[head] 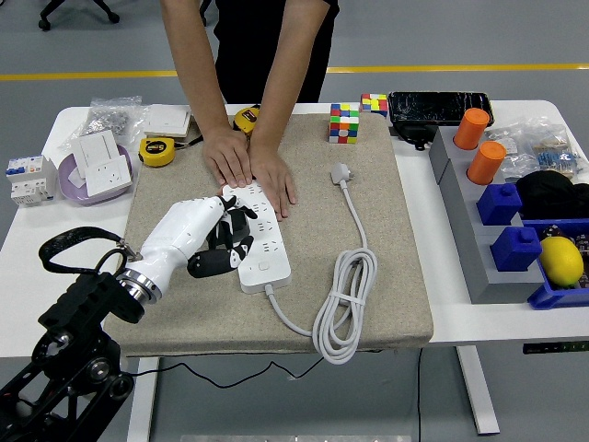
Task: Pick up the plug,place it near the board,insert it into the board,press the button
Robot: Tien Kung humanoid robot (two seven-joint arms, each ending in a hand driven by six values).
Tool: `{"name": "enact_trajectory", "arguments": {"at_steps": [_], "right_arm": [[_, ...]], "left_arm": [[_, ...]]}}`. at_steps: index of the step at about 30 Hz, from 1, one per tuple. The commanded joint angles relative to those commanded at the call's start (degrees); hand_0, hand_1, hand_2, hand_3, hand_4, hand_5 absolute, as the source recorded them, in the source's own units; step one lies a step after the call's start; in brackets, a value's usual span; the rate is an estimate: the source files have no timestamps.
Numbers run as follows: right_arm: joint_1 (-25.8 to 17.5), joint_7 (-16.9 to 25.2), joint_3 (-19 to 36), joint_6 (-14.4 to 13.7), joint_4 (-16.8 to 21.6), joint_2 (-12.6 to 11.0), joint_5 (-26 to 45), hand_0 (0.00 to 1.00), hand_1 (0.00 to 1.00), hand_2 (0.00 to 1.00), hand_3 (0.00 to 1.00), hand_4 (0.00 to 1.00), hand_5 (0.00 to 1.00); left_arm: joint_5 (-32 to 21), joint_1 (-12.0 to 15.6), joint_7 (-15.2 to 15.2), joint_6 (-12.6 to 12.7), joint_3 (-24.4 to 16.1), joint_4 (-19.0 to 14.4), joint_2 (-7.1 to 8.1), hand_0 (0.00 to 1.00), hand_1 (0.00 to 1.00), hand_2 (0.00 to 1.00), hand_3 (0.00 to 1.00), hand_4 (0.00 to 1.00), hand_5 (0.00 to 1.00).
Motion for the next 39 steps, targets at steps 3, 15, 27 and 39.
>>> {"name": "enact_trajectory", "arguments": {"at_steps": [3,15,27,39], "right_arm": [[-0.03,0.05,0.01,-0.02,0.0,0.06,0.05,0.861,0.768,0.76,0.791,0.998,0.862],[-0.23,-0.1,0.42,0.02,0.0,0.13,-0.5,0.861,0.768,0.76,0.791,0.998,0.863],[-0.12,-0.11,-0.42,0.02,0.0,-0.01,-0.34,0.861,0.768,0.76,0.791,0.998,0.862],[0.05,-0.2,-1.04,0.04,0.0,-0.05,-0.16,0.861,0.768,0.76,0.791,0.998,0.861]], "left_arm": [[-1.46,0.96,-1.14,1.11,-0.98,0.0,-0.33,0.905,0.902,0.849,0.795,0.949,0.442],[-4.09,1.45,-1.53,2.77,2.13,1.86,-0.87,0.998,0.998,0.983,0.998,0.998,0.59],[-1.52,0.8,0.94,0.42,4.25,2.89,-0.34,0.306,0.195,0.259,0.923,0.816,0.33],[-3.28,-2.07,4.69,-4.07,9.31,6.48,0.81,0.182,0.048,0.139,0.752,0.586,0.002]]}}
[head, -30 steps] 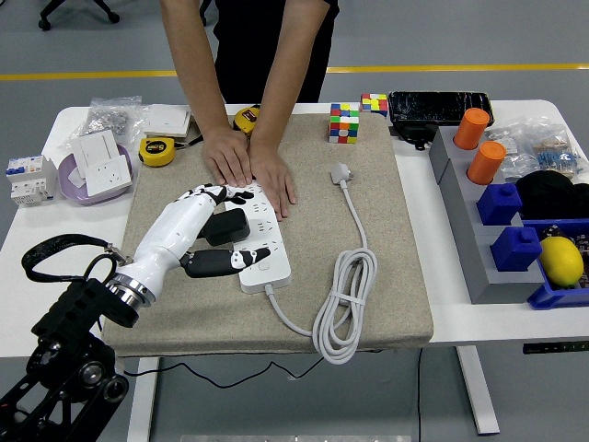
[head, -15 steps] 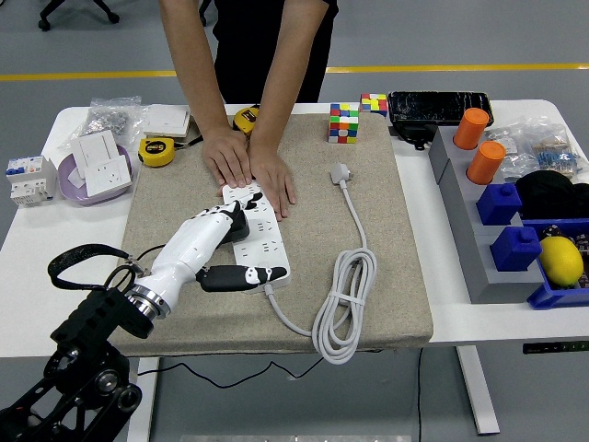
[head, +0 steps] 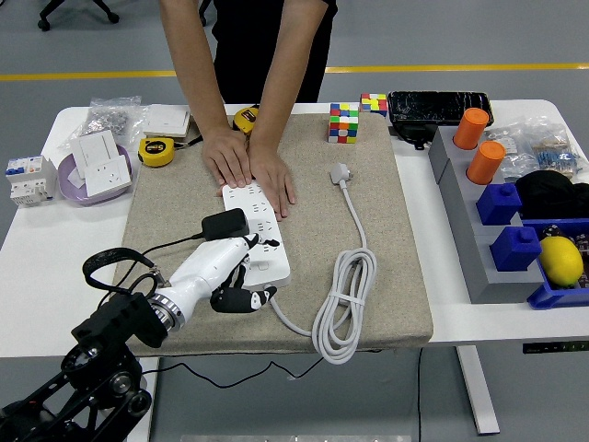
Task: Pick up the plug,place it near the board,insert it into the board,press the button
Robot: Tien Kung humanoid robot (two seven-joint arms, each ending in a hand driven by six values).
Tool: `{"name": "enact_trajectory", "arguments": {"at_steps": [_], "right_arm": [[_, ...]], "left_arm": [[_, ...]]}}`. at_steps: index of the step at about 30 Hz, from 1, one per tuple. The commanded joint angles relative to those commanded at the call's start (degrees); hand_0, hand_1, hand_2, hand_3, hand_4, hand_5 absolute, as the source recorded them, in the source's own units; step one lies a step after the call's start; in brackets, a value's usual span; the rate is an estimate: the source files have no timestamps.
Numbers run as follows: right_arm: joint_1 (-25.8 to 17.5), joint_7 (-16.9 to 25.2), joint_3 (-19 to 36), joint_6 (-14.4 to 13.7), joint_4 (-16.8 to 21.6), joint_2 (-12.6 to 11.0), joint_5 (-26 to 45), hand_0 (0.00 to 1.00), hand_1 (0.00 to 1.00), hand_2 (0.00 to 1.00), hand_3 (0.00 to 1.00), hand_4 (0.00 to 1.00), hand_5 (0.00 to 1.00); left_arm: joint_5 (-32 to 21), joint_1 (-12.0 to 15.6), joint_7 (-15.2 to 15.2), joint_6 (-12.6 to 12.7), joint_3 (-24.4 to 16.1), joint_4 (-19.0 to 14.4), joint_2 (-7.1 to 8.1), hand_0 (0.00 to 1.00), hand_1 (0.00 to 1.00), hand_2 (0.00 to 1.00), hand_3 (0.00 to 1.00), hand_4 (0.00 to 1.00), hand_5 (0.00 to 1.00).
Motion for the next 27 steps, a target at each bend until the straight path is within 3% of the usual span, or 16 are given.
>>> {"name": "enact_trajectory", "arguments": {"at_steps": [2,10,27], "right_arm": [[0.11,0.04,-0.19,-0.02,0.0,-0.09,0.19,0.861,0.768,0.76,0.79,0.998,0.859],[-0.03,-0.07,0.04,0.03,0.0,-0.23,-0.03,0.861,0.768,0.76,0.791,0.998,0.858],[0.12,0.01,0.15,0.06,0.0,-0.24,0.03,0.859,0.768,0.759,0.791,0.998,0.856]], "left_arm": [[0.02,-0.36,0.24,-0.32,0.57,0.77,-0.02,0.175,0.043,0.135,0.769,0.638,0.002],[0.58,-1.23,0.18,-0.18,1.39,3.82,-0.26,0.173,0.039,0.135,0.779,0.645,0.002],[1.86,-1.75,0.21,0.0,0.22,6.52,-0.41,0.173,0.039,0.136,0.768,0.641,0.002]]}}
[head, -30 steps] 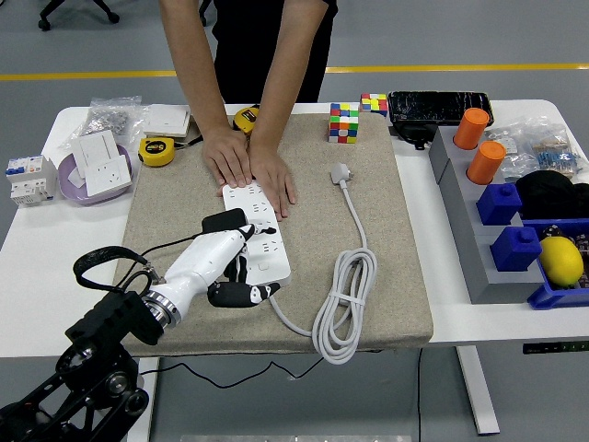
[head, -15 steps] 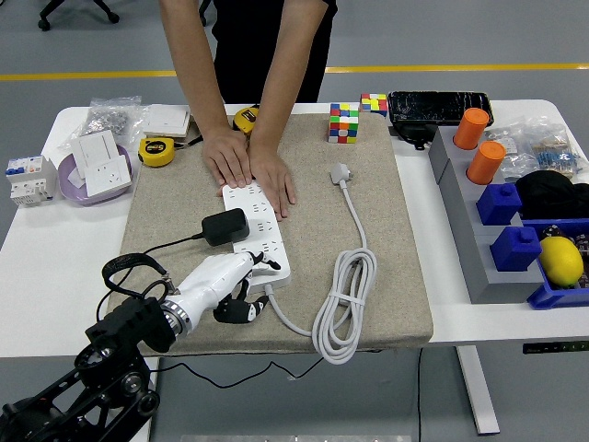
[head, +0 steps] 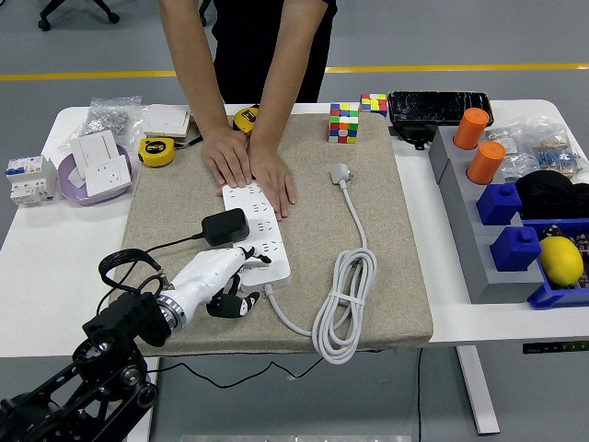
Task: Pick up the plug,place it near the board,insert it into the board,press the button
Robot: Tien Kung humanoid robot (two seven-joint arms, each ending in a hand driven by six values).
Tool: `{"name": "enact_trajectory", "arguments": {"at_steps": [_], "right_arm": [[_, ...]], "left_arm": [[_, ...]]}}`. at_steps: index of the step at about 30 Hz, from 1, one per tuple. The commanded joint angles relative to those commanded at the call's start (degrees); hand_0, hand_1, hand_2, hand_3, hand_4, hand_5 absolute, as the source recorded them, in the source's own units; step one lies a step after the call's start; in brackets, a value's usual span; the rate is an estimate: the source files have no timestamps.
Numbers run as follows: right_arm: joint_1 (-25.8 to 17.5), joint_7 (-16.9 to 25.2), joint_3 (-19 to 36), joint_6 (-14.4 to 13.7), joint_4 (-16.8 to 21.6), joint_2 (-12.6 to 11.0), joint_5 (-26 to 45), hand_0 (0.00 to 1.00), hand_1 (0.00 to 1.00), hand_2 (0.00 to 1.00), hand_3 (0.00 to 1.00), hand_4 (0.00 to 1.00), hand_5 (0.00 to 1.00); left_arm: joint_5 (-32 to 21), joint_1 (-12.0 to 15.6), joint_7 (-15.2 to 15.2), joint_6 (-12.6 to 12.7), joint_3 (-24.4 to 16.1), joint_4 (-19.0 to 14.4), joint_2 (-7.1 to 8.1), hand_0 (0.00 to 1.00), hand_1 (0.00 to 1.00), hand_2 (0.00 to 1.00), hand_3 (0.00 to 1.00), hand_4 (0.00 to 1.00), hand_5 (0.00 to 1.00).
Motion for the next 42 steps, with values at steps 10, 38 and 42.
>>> {"name": "enact_trajectory", "arguments": {"at_steps": [10,38,42], "right_arm": [[-0.01,0.04,0.15,0.02,0.0,0.03,-0.03,0.861,0.768,0.76,0.791,0.998,0.857],[-0.01,0.09,0.33,-0.05,0.0,0.09,0.2,0.861,0.767,0.759,0.791,0.998,0.859],[0.01,0.07,0.27,-0.06,0.0,0.1,0.29,0.861,0.767,0.76,0.791,0.998,0.859]], "left_arm": [[0.58,0.42,0.28,-0.44,-0.38,0.43,0.0,0.173,0.039,0.135,0.763,0.64,0.002],[2.0,-0.36,0.14,0.32,-2.31,-5.44,0.67,0.176,0.039,0.135,0.721,0.638,0.002],[1.35,-1.7,-1.6,2.51,-3.29,-5.57,0.56,0.208,0.066,0.154,0.694,0.624,0.002]]}}
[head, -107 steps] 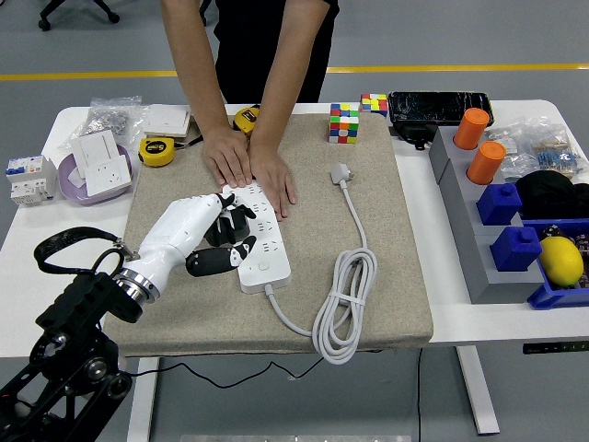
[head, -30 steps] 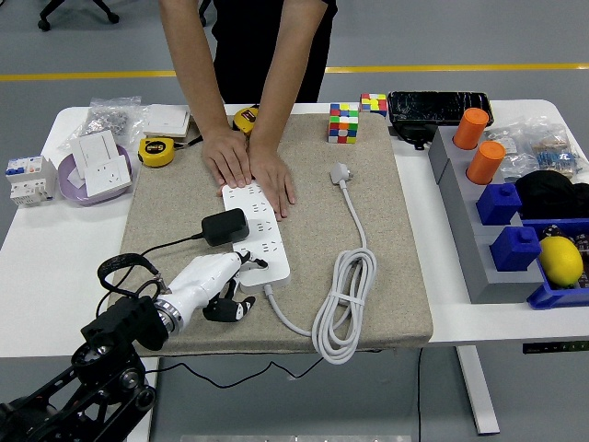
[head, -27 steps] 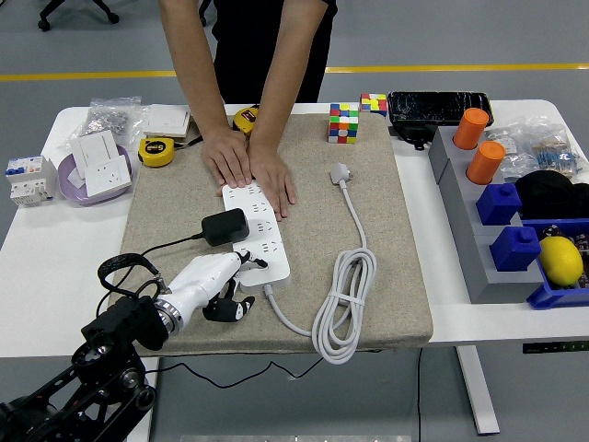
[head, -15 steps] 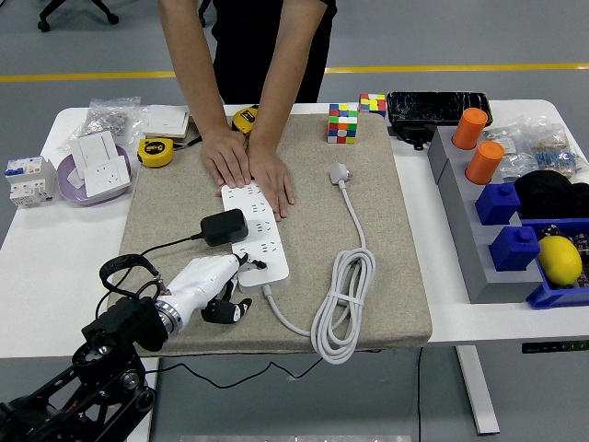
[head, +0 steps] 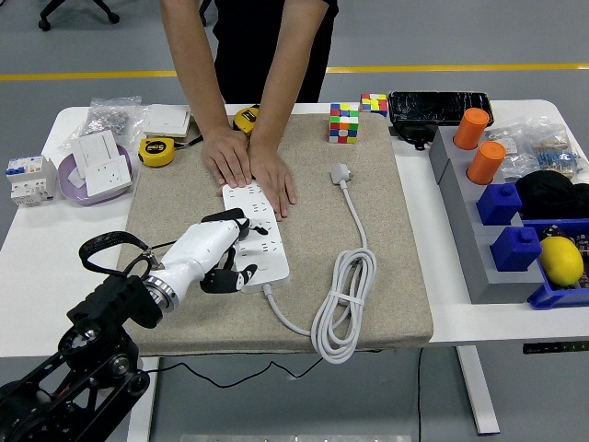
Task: Pick up the plug,place it near the board,insert it into the board,press the button
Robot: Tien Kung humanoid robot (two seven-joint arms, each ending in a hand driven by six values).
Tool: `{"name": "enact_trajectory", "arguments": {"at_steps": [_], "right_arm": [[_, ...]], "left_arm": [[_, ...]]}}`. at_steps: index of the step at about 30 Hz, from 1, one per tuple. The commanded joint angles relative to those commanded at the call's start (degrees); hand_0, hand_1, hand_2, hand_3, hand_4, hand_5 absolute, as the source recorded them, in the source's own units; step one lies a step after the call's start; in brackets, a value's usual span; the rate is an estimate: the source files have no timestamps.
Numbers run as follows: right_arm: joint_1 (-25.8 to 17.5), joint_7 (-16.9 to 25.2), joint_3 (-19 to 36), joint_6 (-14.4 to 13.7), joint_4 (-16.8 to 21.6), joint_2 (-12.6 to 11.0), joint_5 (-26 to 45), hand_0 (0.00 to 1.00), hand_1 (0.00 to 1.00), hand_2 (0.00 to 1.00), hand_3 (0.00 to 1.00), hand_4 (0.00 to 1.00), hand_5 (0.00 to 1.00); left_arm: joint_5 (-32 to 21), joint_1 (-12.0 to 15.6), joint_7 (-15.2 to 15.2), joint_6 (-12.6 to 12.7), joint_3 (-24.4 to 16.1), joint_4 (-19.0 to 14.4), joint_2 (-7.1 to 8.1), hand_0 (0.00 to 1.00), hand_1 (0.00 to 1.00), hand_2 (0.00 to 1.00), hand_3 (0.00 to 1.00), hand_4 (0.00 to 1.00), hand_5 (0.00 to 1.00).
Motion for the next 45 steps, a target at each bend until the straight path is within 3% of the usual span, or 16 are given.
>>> {"name": "enact_trajectory", "arguments": {"at_steps": [4,5,10,11,16,17,24,28,29,34,35,40,41,45], "right_arm": [[0.03,-0.07,-0.12,0.0,0.0,0.04,-0.02,0.861,0.767,0.76,0.791,0.998,0.859],[0.05,-0.01,-0.33,-0.02,0.0,0.04,0.2,0.861,0.767,0.759,0.791,0.998,0.86],[0.12,-0.09,-0.65,0.0,0.0,0.04,0.2,0.861,0.767,0.759,0.791,0.998,0.86],[0.11,-0.11,-0.72,0.01,0.0,0.03,0.2,0.861,0.767,0.759,0.791,0.998,0.86],[0.08,-0.19,-0.95,0.01,0.0,-0.01,0.18,0.861,0.767,0.759,0.791,0.998,0.86],[0.08,-0.24,-0.91,0.03,0.0,-0.02,0.08,0.861,0.767,0.759,0.791,0.998,0.859],[0.16,-0.23,-1.17,0.0,0.0,-0.02,0.24,0.861,0.767,0.759,0.791,0.998,0.86],[0.12,-0.2,-1.17,0.02,0.0,-0.02,0.27,0.861,0.767,0.759,0.791,0.998,0.86],[0.11,-0.21,-1.1,0.02,0.0,-0.02,0.21,0.861,0.767,0.759,0.791,0.998,0.859],[0.12,-0.18,-0.99,0.0,0.0,-0.02,0.28,0.861,0.767,0.759,0.791,0.998,0.859],[0.12,-0.14,-1.0,-0.01,0.0,-0.02,0.36,0.861,0.767,0.759,0.791,0.998,0.86],[0.05,-0.15,-0.71,0.01,0.0,0.03,0.21,0.861,0.767,0.759,0.791,0.998,0.86],[0.06,-0.14,-0.72,0.01,0.0,0.03,0.24,0.861,0.767,0.759,0.791,0.998,0.86],[0.19,-0.09,-0.7,0.0,0.0,0.01,0.34,0.861,0.767,0.759,0.791,0.998,0.86]], "left_arm": [[-3.1,-2.65,-3.19,4.36,-0.99,2.47,-0.7,0.208,0.066,0.154,0.694,0.624,0.002],[-4.1,-3.63,-4.23,5.42,-1.36,3.54,-1.0,0.399,0.281,0.242,0.555,0.811,0.131],[-9.23,-7.52,-7.11,7.11,-3.1,9.17,-2.49,0.399,0.281,0.242,0.555,0.811,0.131],[-10.56,-8.42,-7.57,7.18,-3.56,10.76,-2.9,0.854,0.882,0.786,0.757,0.998,0.364],[-13.55,-11.95,-7.84,5.35,-4.87,17.36,-4.2,0.854,0.882,0.786,0.757,0.998,0.364],[-13.53,-12.27,-7.74,4.98,-4.93,18.05,-4.29,0.998,0.998,0.998,0.955,0.998,0.532],[-11.96,-14.59,-6.94,1.96,-4.96,25.01,-5.38,0.998,0.998,0.998,0.96,0.998,0.567],[-9.82,-14.63,-6.39,1.04,-4.99,26.73,-5.49,0.998,0.998,0.998,0.96,0.998,0.567],[-8.9,-14.65,-6.23,0.81,-5.07,27.2,-5.5,0.998,0.998,0.945,0.899,0.998,0.562],[-4.84,-14.32,-5.74,0.59,-5.47,28.43,-5.34,0.998,0.998,0.945,0.899,0.998,0.562],[-3.66,-14.12,-5.64,0.65,-5.57,28.38,-5.29,0.931,0.9,0.772,0.738,0.998,0.352],[0.42,-13.63,-5.18,1.2,-5.96,27.88,-5.15,0.931,0.9,0.772,0.738,0.998,0.352],[1.24,-13.57,-5.13,1.35,-6.02,27.77,-5.07,0.771,0.712,0.585,0.567,0.998,0.26],[2.56,-13.46,-5.18,2.02,-6.14,27.7,-4.85,0.771,0.712,0.585,0.567,0.998,0.26]]}}
